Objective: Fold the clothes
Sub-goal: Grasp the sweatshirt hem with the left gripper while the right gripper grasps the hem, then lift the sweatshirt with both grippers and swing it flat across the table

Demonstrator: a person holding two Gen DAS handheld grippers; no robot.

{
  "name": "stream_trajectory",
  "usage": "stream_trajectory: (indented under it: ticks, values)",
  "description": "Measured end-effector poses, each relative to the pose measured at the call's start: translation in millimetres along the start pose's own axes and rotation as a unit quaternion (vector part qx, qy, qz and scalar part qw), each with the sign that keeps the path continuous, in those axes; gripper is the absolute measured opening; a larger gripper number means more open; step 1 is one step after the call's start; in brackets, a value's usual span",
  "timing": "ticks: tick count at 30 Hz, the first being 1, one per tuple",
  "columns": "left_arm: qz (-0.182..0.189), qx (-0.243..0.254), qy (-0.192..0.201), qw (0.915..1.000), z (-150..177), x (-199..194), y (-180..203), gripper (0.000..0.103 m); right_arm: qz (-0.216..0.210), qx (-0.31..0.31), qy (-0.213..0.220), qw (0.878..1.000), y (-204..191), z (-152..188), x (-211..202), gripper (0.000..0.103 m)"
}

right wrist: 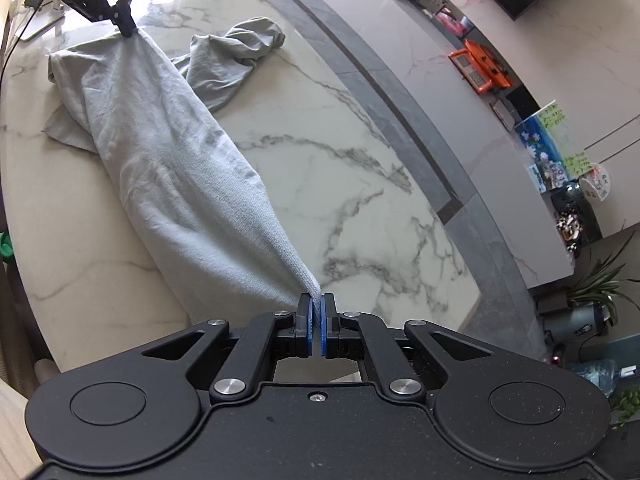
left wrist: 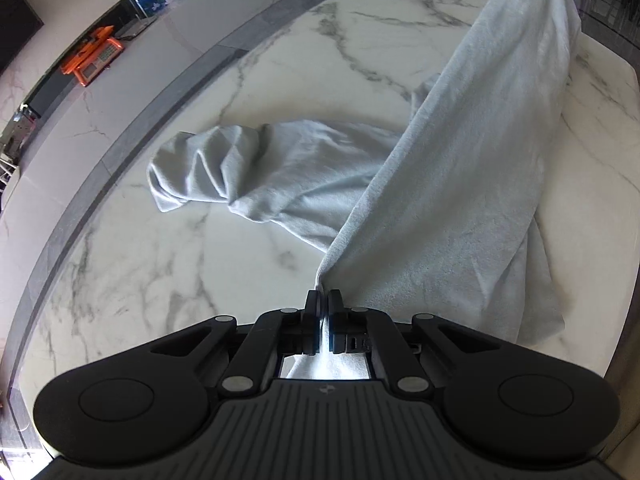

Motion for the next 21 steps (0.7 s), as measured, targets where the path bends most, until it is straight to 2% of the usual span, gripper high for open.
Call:
stream_trajectory:
  ticks: [7, 12, 14, 15, 16, 18, 20, 21]
  values:
    - [-0.09, -0.053, 0.021, 0.9944, -30, -32, -45, 0.003, 0.056, 0.051, 0.013, 0.997, 34, -33, 7, 0.002]
    - [-0.161, -0.091, 0.04, 0.9819, -62, -49, -79, 0.003, 0.097, 0.084, 0.035, 0.991, 68, -62, 3, 0.001]
    - [-0.19, -0.106, 0.05, 0.9748, -76, -55, -93, 0.002, 0.118, 0.093, 0.043, 0.988, 80, -72, -1, 0.001]
    - [-0.219, -0.113, 0.053, 0.9678, -84, -58, -100, 0.0, 0.133, 0.097, 0.046, 0.985, 86, -78, -3, 0.001]
    - [-0.257, -0.118, 0.055, 0.9576, -91, -61, -108, 0.0, 0.148, 0.101, 0.049, 0.983, 92, -83, -5, 0.001]
    - [-0.306, -0.138, 0.065, 0.9398, -100, -70, -124, 0.0, 0.176, 0.11, 0.058, 0.976, 105, -92, -10, 0.001]
    - [-0.318, -0.168, 0.073, 0.9303, -105, -80, -138, 0.0, 0.202, 0.125, 0.073, 0.969, 119, -97, -18, 0.001]
    - [-0.312, -0.174, 0.077, 0.9307, -106, -84, -143, 0.0, 0.206, 0.129, 0.082, 0.966, 124, -99, -22, 0.001]
Point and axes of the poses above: each gripper's, at about its wrist camera, not at the fingertips, and x roughly the way its jaws point, y to its right, z to its underside, the point moved 1 cm from there along x, roughly the way its jaws point, and after that the axes turned 13 degrees about -z, right-handed, at the moved point
